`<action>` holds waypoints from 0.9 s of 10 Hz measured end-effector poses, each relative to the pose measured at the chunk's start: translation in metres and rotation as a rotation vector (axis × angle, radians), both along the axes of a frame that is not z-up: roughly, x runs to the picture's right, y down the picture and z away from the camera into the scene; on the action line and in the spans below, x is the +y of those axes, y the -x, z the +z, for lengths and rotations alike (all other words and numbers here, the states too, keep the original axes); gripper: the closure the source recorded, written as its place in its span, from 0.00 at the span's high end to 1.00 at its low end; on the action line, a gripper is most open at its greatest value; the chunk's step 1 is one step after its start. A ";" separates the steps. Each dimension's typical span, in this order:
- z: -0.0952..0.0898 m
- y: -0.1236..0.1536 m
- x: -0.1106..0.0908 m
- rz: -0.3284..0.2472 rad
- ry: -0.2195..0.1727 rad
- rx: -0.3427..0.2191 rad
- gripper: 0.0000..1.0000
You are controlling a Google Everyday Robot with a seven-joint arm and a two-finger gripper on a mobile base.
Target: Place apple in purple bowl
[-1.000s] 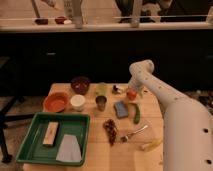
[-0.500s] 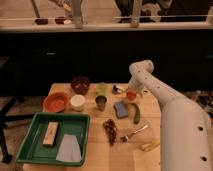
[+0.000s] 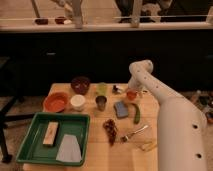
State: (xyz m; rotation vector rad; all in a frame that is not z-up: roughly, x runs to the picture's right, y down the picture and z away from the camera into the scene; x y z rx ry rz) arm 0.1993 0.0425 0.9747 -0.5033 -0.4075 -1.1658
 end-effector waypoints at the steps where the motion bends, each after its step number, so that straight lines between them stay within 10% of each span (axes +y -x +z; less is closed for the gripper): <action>1: -0.001 0.000 0.001 -0.005 0.007 0.001 0.55; 6: -0.015 0.012 0.005 -0.053 0.024 0.022 0.05; 9: -0.025 0.018 -0.002 -0.074 0.013 0.037 0.00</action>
